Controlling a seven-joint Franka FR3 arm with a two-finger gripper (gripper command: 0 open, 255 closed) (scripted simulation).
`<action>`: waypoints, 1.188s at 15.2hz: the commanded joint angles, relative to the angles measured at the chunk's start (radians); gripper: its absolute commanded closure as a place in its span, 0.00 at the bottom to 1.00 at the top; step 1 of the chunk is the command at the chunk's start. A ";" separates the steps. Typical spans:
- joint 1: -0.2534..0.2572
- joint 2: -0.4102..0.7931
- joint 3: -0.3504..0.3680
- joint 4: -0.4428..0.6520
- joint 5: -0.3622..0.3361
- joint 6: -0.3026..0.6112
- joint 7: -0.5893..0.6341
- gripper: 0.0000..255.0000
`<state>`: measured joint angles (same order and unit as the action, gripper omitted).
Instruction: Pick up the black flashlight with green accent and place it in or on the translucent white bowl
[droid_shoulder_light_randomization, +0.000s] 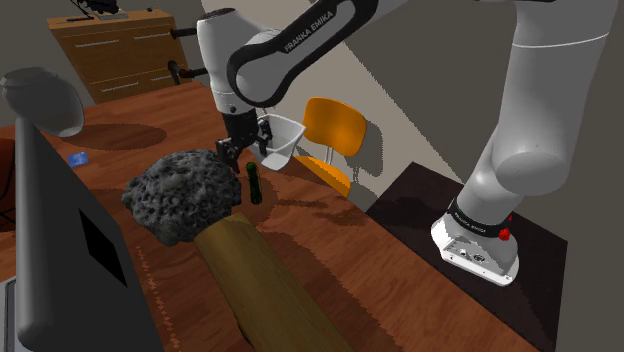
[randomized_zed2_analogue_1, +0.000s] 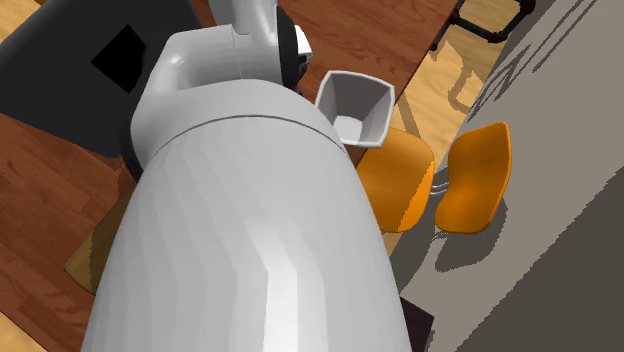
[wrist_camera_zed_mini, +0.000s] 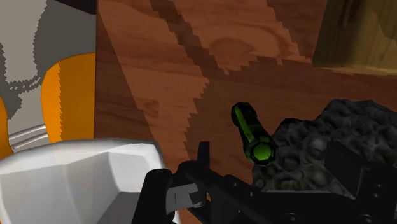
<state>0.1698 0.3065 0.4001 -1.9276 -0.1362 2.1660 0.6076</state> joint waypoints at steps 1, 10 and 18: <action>0.003 0.017 -0.004 -0.008 -0.009 0.024 0.005 0.00; 0.004 0.028 -0.006 -0.016 -0.015 0.042 0.009 0.00; 0.004 0.028 -0.006 -0.016 -0.015 0.042 0.009 1.00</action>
<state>0.1745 0.3344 0.3942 -1.9431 -0.1512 2.2083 0.6170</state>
